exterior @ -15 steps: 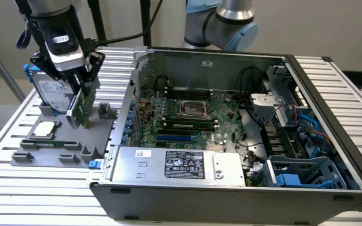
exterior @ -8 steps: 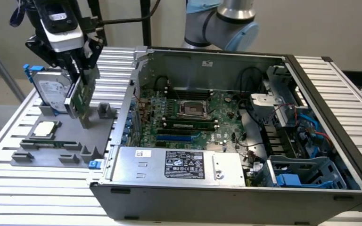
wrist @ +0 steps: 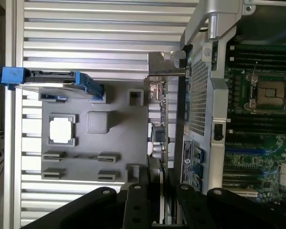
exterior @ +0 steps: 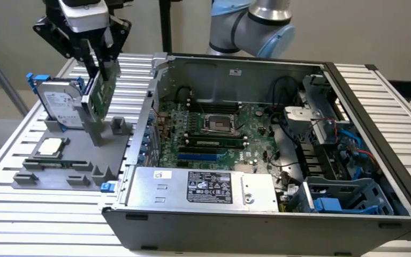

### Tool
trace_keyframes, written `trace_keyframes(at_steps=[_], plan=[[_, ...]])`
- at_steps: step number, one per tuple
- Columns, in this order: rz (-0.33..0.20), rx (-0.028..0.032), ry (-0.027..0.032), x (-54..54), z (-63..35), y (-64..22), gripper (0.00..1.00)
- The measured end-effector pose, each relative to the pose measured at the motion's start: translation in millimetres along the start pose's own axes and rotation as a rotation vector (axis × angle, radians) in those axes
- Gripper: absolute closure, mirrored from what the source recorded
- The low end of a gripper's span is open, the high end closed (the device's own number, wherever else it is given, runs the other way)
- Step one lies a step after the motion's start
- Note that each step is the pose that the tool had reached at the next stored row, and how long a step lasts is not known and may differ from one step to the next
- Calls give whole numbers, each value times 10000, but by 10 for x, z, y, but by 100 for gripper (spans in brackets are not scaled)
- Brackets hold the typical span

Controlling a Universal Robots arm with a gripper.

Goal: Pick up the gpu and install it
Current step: 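Pick up the gpu and move the gpu toward the slot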

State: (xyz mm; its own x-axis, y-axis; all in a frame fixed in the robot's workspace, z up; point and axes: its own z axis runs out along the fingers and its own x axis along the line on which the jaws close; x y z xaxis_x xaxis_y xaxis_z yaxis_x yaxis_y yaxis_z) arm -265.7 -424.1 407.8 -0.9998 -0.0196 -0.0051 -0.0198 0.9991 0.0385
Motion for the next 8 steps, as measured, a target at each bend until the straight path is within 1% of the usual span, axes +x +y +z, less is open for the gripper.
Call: trace_keyframes(at_steps=[3, 5, 6, 8], plan=[[-2, -3, 23, -137, -139, -20, 73], [1, -3, 55, -226, -228, -33, 73], [1, -4, 74, -273, -262, -40, 73], [3, -5, 109, -362, -281, -55, 73]])
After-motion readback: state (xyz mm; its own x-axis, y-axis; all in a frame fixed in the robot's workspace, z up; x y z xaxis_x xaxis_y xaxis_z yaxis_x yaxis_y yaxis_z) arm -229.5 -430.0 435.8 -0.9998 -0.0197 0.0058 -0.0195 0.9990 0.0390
